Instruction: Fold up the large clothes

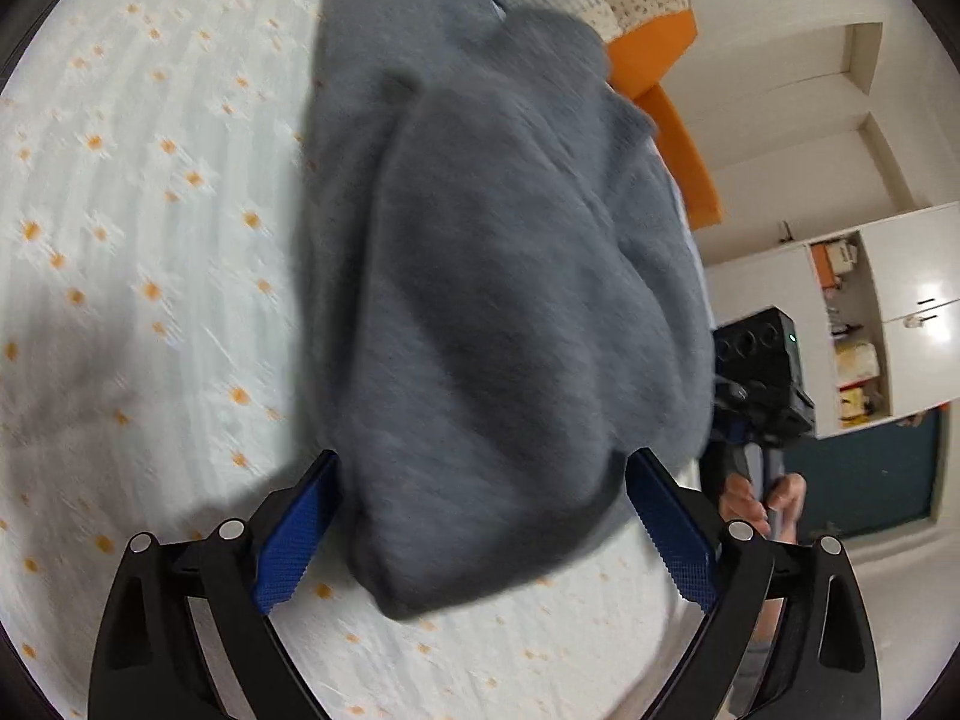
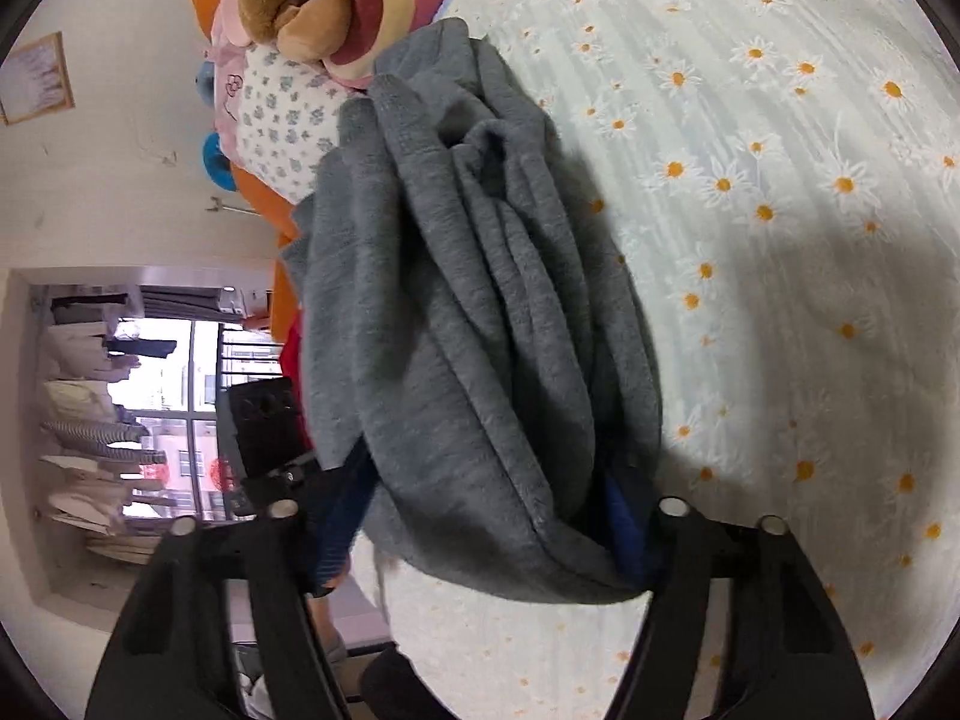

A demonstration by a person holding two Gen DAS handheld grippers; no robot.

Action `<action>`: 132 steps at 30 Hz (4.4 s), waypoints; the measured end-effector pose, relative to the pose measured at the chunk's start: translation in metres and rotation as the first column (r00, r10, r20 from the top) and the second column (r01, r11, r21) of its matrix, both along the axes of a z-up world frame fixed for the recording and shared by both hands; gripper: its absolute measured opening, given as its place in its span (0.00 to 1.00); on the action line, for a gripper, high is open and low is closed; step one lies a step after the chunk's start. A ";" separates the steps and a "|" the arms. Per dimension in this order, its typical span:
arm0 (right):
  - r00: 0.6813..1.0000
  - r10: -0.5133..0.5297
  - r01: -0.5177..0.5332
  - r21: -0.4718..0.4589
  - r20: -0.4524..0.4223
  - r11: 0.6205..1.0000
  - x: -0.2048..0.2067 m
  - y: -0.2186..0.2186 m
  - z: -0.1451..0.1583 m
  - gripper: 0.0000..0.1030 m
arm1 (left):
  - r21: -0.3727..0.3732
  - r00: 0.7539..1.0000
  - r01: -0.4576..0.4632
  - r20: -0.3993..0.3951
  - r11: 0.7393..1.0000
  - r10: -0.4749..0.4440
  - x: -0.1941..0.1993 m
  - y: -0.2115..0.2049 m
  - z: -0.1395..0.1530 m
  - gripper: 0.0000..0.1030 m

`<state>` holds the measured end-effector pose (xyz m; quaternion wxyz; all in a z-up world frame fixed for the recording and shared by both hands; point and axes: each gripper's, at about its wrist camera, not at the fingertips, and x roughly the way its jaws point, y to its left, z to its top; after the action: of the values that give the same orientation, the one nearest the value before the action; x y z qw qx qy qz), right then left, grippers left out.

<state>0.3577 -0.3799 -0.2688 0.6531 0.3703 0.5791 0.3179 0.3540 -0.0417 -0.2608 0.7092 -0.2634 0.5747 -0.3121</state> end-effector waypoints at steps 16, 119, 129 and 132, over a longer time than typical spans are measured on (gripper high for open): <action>0.986 -0.149 0.160 0.208 -0.071 0.965 0.062 -0.002 0.053 0.35 | -0.141 0.990 -0.123 -0.082 0.982 0.112 0.058 0.031 0.060 0.56; 0.945 -0.098 0.151 -0.152 0.312 0.977 0.149 0.045 0.071 0.86 | 0.085 0.942 -0.271 0.229 0.959 0.246 0.188 0.024 0.094 0.95; 0.956 -0.283 0.293 0.212 -0.077 0.932 0.157 0.040 -0.014 0.87 | -0.236 0.895 -0.445 -0.087 0.864 0.437 0.157 0.042 -0.002 0.94; 0.933 -0.349 0.359 0.250 -0.085 0.899 0.163 0.043 -0.023 0.87 | -0.252 0.874 -0.480 -0.054 0.840 0.483 0.156 0.036 -0.012 0.94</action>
<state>0.5206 -0.3369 -0.2917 0.6341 0.5584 0.4673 0.2603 0.5101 -0.0056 -0.2731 0.7277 -0.4874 0.4404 -0.1975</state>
